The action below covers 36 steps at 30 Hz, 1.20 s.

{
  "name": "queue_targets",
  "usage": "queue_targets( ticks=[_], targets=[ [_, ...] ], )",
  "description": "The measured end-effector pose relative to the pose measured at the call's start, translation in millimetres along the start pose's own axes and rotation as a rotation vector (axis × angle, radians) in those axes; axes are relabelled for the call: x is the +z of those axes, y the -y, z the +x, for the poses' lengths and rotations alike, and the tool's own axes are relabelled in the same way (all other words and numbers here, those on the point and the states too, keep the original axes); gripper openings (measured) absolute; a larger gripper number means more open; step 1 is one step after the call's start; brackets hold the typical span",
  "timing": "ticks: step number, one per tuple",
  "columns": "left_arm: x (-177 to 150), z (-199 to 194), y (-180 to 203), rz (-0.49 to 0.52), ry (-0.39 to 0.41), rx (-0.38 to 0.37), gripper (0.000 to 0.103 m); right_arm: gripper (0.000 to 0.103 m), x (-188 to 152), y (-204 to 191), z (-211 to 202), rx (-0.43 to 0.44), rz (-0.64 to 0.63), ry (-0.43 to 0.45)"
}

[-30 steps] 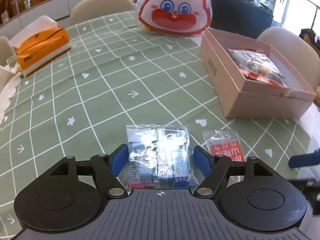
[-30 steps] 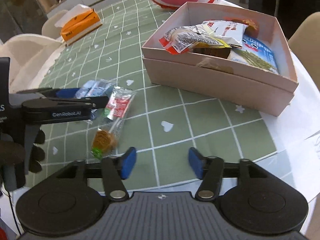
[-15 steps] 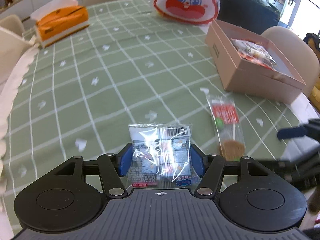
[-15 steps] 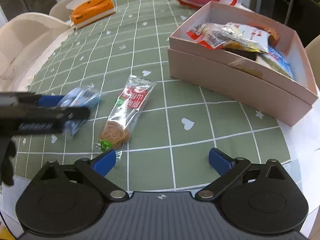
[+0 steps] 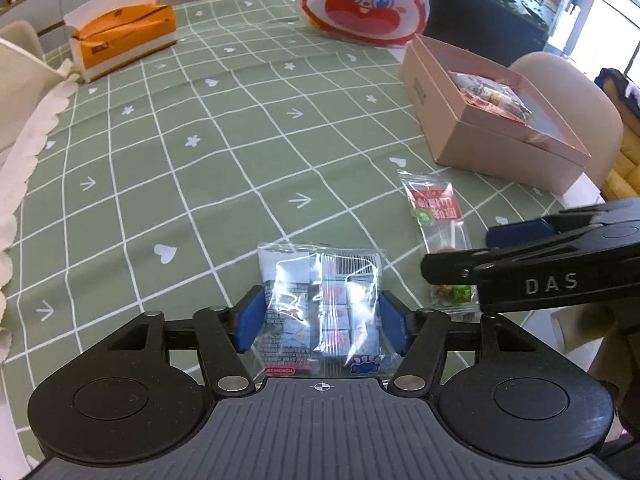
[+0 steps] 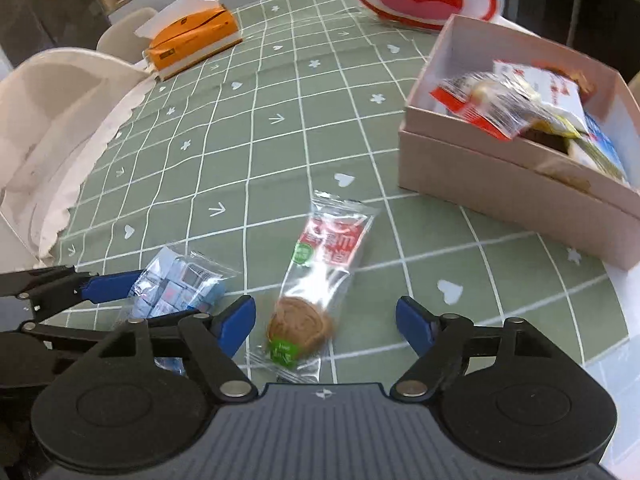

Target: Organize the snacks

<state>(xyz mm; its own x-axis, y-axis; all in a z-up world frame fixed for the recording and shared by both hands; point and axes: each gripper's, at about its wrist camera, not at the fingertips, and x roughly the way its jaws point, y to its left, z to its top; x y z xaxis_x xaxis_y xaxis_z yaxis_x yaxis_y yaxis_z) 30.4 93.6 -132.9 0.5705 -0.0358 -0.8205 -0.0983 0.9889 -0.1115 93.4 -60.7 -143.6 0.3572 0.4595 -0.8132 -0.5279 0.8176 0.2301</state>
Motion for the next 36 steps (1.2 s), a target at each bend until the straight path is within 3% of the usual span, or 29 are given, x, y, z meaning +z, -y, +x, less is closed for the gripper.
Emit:
queue_targets(
  ticks=[4, 6, 16, 19, 22, 29, 31, 34, 36],
  targets=[
    [-2.0, 0.0, 3.7, 0.024, 0.008, 0.017, 0.066, 0.058, -2.2, -5.9, -1.7, -0.016, -0.059, 0.0],
    [-2.2, -0.6, 1.4, 0.008, 0.011, 0.014, 0.064, 0.056, -6.0, -3.3, -5.0, -0.024, -0.078, -0.004],
    [-7.1, -6.9, -8.6, -0.022, 0.011, 0.047, 0.063, 0.056, -27.9, 18.7, -22.5, -0.044, -0.067, 0.025],
    [-9.6, -8.2, -10.8, -0.027, 0.019, 0.04, 0.063, 0.057, -29.8, 12.9, -22.0, -0.018, -0.131, 0.063],
    [-12.0, -9.9, -11.6, -0.035, 0.023, 0.042, 0.063, 0.065, -25.9, 4.7, -17.0, -0.021, -0.196, 0.11],
    [-10.8, -10.1, -8.9, -0.044, 0.009, 0.061, 0.063, 0.067, -24.3, -4.9, -2.4, -0.032, -0.234, 0.146],
    [-9.7, -9.6, -8.0, -0.048, 0.004, 0.066, 0.063, 0.061, -25.2, -6.5, -4.1, -0.032, -0.249, 0.137],
    [-8.6, -9.2, -7.1, -0.054, -0.003, 0.074, 0.063, 0.041, -30.1, -2.1, -12.2, -0.028, -0.257, 0.119],
    [-8.5, -9.1, -5.4, -0.052, -0.006, 0.085, 0.063, 0.038, -34.1, 5.6, -18.9, -0.029, -0.238, 0.099]
  ],
)
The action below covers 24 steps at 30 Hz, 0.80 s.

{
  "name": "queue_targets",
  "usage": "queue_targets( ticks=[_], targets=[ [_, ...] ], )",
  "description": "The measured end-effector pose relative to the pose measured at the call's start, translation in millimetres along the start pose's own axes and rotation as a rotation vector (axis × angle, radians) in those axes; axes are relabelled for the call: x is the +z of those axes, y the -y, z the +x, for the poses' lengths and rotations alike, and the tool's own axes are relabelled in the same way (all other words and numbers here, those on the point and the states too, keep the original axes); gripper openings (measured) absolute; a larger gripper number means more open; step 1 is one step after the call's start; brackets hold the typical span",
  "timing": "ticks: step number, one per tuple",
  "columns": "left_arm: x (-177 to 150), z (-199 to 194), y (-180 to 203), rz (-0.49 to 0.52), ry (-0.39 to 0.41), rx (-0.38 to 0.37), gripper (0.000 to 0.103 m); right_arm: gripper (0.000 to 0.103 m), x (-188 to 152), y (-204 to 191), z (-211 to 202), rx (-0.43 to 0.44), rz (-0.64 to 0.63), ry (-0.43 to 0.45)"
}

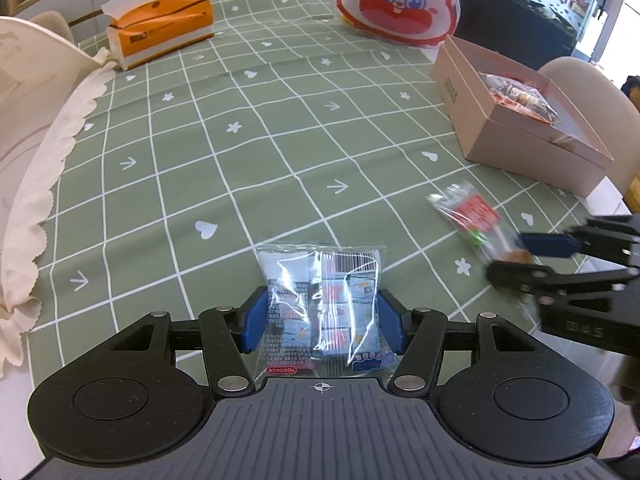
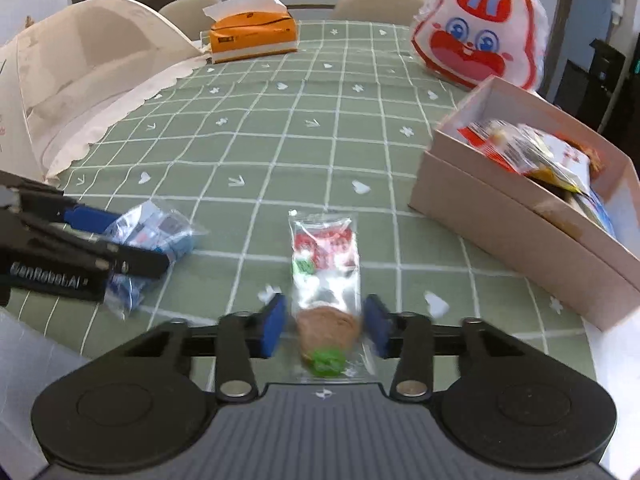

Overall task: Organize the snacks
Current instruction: 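Lift the candy bag and cookie pack over the pink box with both tools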

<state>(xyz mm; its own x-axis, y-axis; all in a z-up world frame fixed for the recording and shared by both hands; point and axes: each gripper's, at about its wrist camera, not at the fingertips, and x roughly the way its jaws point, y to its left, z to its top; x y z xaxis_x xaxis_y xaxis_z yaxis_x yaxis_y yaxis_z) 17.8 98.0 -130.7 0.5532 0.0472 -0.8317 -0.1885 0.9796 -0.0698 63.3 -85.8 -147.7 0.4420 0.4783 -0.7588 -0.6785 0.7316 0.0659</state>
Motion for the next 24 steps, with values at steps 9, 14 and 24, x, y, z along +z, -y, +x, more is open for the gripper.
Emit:
queue_targets(
  ticks=[9, 14, 24],
  targets=[
    [-3.5, -21.8, 40.0, 0.077, 0.064, -0.116, 0.054, 0.037, -25.4, 50.1, -63.9, 0.005, 0.138, 0.011],
    [30.9, -57.8, 85.8, 0.163, 0.179, -0.215, 0.054, 0.037, -7.3, 82.3, -124.9, -0.062, 0.159, 0.141],
    [165.0, -120.2, 153.6, 0.296, 0.448, -0.232, 0.054, 0.037, 106.3, 152.2, -242.5, -0.202, 0.177, 0.469]
  ],
)
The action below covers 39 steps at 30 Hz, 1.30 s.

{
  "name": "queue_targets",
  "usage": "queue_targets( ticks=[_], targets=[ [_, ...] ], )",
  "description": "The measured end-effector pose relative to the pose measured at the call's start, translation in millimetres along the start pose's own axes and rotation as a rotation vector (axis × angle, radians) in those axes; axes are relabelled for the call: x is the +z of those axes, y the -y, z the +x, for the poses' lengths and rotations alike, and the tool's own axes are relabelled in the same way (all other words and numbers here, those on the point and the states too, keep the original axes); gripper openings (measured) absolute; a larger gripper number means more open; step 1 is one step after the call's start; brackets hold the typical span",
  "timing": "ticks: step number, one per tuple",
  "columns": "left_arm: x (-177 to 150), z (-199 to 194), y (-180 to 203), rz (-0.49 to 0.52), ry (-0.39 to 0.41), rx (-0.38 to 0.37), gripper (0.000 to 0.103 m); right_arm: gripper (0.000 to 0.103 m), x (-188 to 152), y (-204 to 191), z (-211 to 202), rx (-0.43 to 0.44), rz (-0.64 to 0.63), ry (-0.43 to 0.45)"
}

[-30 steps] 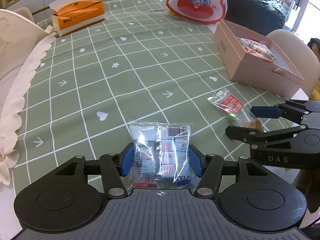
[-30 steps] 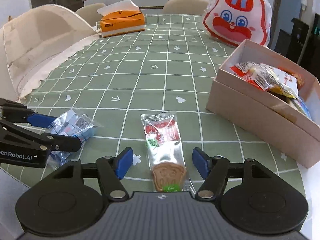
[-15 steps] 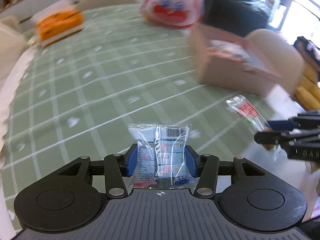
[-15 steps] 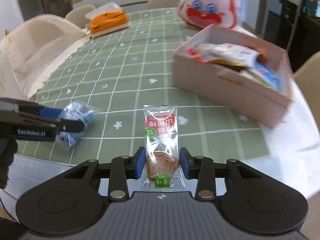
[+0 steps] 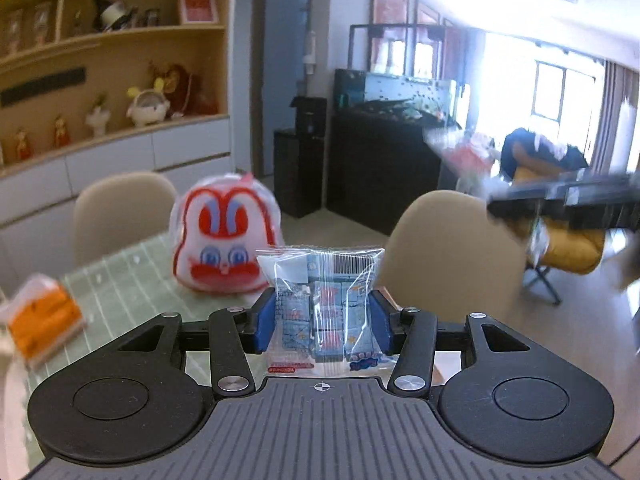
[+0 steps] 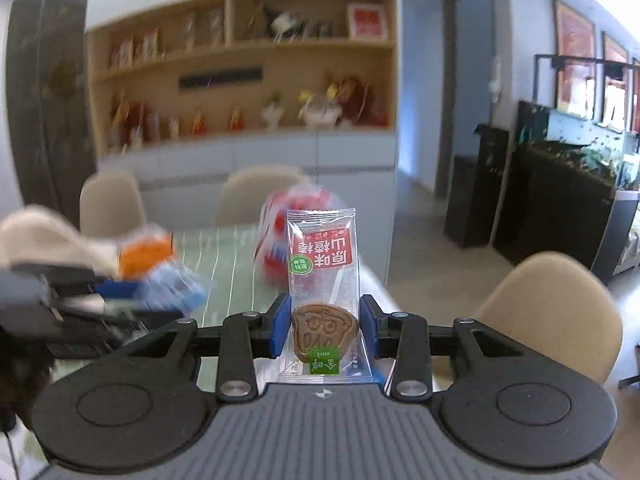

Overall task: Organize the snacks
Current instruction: 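Lift the candy bag and cookie pack over the pink box with both tools, then lower both snacks into the pink box and open both tools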

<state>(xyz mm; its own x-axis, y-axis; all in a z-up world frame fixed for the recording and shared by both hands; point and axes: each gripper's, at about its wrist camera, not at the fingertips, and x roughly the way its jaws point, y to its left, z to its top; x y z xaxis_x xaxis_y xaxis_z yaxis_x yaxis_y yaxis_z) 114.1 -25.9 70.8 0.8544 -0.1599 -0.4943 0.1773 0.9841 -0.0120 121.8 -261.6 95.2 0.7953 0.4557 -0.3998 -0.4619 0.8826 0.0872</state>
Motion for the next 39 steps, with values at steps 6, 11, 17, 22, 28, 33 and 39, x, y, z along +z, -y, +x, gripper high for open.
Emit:
queue_targets(
  ticks=[6, 11, 17, 22, 28, 33, 39],
  targets=[
    [0.6, 45.7, 2.1, -0.031, -0.094, -0.067, 0.054, 0.037, 24.6, 11.5, 23.4, -0.037, -0.006, 0.029],
    [-20.1, 100.9, -14.0, -0.072, -0.198, -0.113, 0.054, 0.037, 4.8, 18.0, 79.0, -0.021, 0.029, -0.082],
    [-65.1, 161.8, -32.9, -0.117, -0.393, -0.18, 0.054, 0.037, -45.7, 26.7, 170.2, 0.02, 0.12, -0.29],
    [-75.7, 180.2, -40.2, -0.121, -0.366, -0.186, 0.054, 0.037, -90.7, 44.6, 224.9, 0.021, 0.216, -0.43],
    [-78.9, 211.8, -46.1, -0.192, -0.354, -0.178, 0.055, 0.037, -110.8, 51.8, 257.8, -0.001, 0.233, -0.486],
    [-70.4, 210.2, -60.0, -0.305, -0.398, -0.224, 0.056, 0.04, -109.0, 43.4, 252.1, 0.006, 0.187, -0.488],
    [-65.9, 196.0, -63.4, -0.288, -0.421, -0.213, 0.056, 0.049, -113.7, 25.5, 213.0, 0.039, 0.109, -0.432]
  ],
)
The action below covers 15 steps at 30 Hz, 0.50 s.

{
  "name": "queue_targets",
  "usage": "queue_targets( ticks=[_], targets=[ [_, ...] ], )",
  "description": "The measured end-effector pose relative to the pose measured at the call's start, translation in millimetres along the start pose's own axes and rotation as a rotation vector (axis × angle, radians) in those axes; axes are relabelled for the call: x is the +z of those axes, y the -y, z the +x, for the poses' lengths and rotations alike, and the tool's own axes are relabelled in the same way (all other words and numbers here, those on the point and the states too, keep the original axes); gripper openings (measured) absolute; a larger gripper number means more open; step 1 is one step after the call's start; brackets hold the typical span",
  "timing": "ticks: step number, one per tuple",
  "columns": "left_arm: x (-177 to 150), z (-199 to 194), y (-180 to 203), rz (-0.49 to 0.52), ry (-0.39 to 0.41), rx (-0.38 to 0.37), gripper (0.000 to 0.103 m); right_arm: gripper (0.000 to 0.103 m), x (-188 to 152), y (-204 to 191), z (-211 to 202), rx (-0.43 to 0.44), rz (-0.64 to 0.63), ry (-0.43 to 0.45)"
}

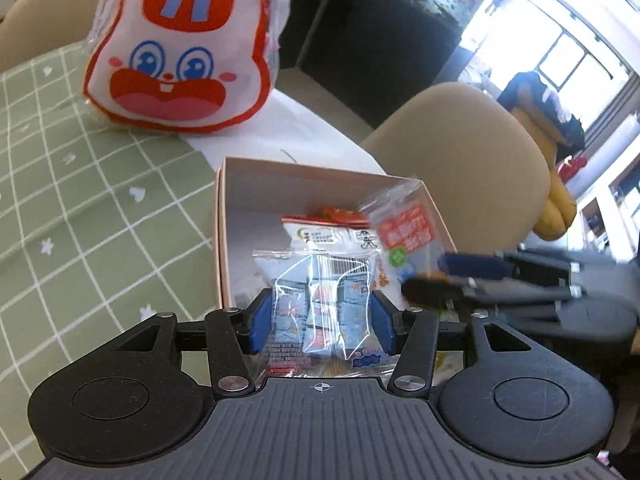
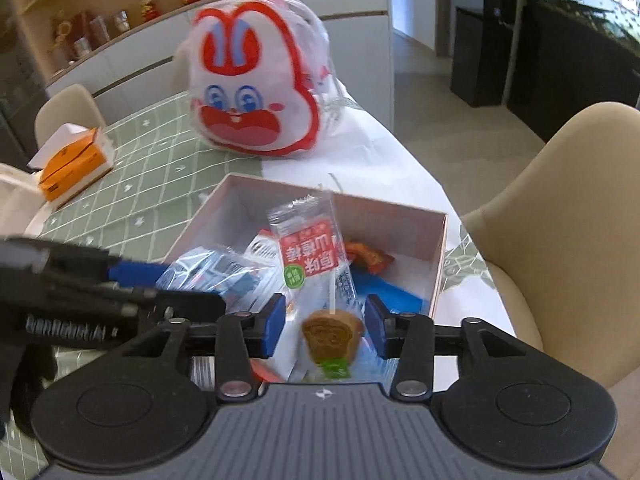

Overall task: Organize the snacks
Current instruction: 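Lower both snacks into the pink box and open both tools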

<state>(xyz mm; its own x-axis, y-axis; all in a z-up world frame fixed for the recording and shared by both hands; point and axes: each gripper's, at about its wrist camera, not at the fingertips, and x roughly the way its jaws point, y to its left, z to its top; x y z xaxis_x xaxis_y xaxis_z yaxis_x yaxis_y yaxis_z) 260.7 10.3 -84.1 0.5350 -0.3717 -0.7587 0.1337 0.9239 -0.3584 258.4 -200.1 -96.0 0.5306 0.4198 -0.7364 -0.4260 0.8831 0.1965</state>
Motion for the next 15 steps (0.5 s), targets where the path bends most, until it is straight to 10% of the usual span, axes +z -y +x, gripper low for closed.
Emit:
queue_targets(
  ticks=[6, 15],
  targets=[
    [5.8, 1.4, -3.1, -0.056, 0.015, -0.011, 0.06, 0.064, -19.6, -16.1, -15.4, 0.108, -0.017, 0.023],
    [7.5, -10.0, 5.7, -0.042, 0.102, -0.037, 0.059, 0.064, -20.6, -16.4, 14.4, -0.109, -0.068, 0.013]
  ],
)
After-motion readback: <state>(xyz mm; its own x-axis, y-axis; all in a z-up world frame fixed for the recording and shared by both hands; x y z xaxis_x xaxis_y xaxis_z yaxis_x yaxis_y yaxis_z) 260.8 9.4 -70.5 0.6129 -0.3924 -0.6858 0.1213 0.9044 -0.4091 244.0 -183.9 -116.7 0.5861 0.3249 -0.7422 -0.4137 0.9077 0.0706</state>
